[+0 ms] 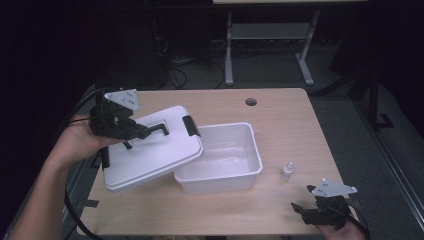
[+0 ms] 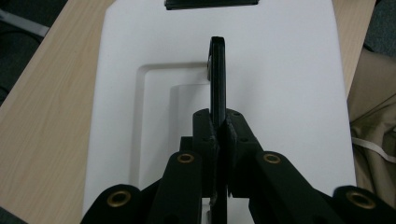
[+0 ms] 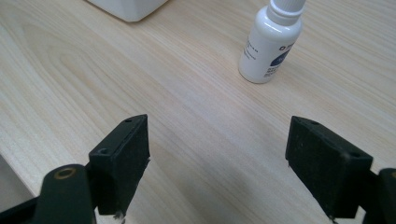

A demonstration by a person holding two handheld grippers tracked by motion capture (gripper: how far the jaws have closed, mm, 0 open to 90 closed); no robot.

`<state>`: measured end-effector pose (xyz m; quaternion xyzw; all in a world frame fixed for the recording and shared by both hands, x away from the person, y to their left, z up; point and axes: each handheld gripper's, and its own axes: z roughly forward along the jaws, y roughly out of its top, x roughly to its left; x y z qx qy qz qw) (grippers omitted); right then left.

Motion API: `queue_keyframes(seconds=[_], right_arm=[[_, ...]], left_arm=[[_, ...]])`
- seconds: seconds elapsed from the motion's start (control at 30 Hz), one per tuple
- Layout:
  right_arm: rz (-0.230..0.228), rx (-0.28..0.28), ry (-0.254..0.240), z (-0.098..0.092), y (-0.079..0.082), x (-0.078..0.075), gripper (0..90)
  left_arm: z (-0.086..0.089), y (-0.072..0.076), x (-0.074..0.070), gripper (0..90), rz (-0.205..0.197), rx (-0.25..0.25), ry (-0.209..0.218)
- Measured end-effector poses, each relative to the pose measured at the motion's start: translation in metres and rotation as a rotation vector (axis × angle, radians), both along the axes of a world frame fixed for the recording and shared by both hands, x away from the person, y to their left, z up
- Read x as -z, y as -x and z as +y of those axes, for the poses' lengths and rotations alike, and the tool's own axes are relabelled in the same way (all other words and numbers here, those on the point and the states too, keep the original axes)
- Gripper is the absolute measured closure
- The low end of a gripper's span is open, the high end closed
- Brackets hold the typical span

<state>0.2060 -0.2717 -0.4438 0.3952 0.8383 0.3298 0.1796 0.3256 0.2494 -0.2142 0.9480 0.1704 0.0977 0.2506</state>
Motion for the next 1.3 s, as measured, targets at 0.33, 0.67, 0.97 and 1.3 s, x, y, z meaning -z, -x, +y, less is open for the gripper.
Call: queue_keyframes(seconds=[0.33,0.67,0.97,1.3], right_arm=[[0.004,0.001,0.007,0.002,-0.001,0.001,21.1],[0.001,0.001,0.010,0.003,-0.001,0.001,21.1],[0.002,0.005,0.013,0.003,-0.001,0.001,21.1],[0.001,0.010,0.015,0.003,-0.001,0.001,21.1]], left_arm=[[0.022,0.007,0.005,84.4,0.001,-0.032,0.015],[0.043,0.013,0.014,84.4,0.009,-0.065,0.020],[0.061,0.018,0.023,84.3,0.018,-0.097,0.034],[0.078,0.022,0.038,84.3,0.028,-0.118,0.035]])
